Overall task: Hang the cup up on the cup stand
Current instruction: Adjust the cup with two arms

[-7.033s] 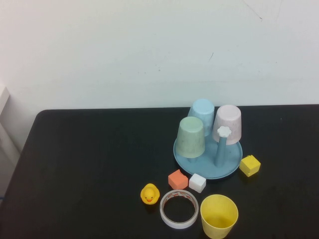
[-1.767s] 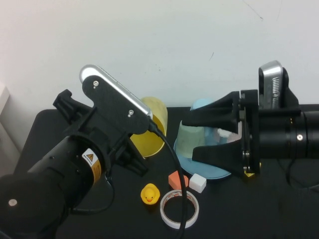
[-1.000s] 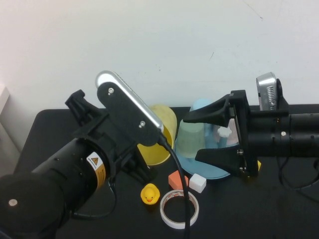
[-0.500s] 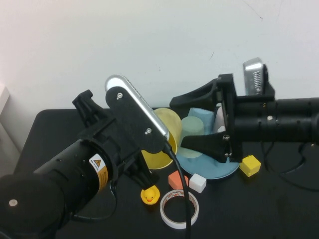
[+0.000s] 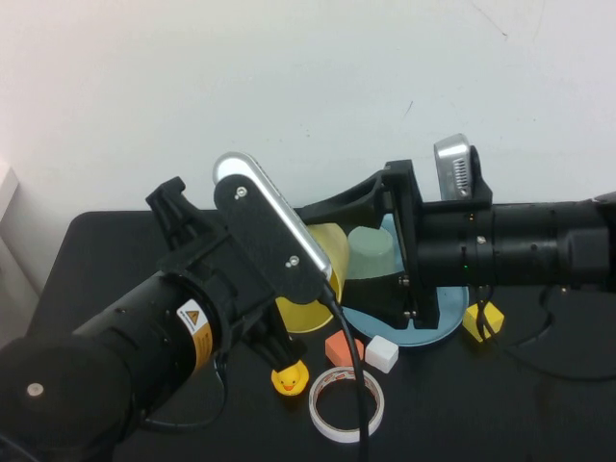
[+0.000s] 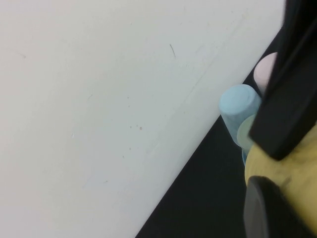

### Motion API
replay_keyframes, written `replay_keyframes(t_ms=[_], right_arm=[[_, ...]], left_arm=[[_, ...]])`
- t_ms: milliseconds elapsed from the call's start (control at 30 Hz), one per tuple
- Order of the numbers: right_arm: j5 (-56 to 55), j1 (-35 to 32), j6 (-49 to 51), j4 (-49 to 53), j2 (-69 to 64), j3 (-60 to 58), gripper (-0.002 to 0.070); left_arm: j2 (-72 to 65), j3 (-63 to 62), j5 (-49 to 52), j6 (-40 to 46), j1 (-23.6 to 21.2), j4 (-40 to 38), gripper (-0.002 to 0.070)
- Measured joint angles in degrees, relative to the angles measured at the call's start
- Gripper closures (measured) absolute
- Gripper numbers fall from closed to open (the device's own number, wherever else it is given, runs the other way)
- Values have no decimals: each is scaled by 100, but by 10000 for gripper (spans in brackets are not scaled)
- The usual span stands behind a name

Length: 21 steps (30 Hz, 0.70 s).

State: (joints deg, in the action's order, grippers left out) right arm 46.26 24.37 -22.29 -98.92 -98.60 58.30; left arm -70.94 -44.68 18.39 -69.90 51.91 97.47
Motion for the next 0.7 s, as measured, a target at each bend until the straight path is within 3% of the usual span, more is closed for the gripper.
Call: replay_keyframes(t_ms=[233,400,700], right_arm=[[85,27,-36,175,-334,414,-12],[114,36,-60,207,-439,540,59],[114,36,-119,196,-453,540,67]], left_arm=[[-134,0,51,124,0,62,665],[-185,-10,97,270,0,76,665],[-184,-18,102,405,0,76,665]])
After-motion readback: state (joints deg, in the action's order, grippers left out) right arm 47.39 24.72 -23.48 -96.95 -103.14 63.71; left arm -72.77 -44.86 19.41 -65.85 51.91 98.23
